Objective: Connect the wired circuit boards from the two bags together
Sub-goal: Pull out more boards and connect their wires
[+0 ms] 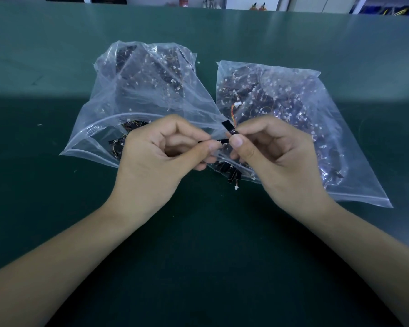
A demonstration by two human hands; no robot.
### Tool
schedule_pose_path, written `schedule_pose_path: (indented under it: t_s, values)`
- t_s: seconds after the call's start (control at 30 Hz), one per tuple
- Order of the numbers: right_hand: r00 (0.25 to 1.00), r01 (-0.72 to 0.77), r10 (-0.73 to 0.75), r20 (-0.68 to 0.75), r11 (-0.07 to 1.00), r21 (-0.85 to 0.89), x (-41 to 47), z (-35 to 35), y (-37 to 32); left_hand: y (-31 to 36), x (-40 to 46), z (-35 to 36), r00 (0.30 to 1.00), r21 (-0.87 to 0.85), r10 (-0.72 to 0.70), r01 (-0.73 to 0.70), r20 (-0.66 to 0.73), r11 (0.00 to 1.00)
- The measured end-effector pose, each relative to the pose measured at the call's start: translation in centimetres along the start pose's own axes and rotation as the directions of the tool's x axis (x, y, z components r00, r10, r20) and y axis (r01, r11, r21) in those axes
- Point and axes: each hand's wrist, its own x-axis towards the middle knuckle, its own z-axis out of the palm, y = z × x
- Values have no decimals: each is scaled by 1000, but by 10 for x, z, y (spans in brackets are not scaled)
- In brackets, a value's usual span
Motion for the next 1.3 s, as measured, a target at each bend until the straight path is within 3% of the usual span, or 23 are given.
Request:
schedule_pose_path:
  t_s: [0.27, 1.3]
  values:
    - [990, 136, -140, -33, 985, -108, -2, 3, 2, 2, -2, 3, 997, -31, -57, 59, 58, 998]
    - [998, 63, -63, -22, 998, 10, 1, -3, 5, -2, 0, -2, 992, 42, -3, -2, 125, 999]
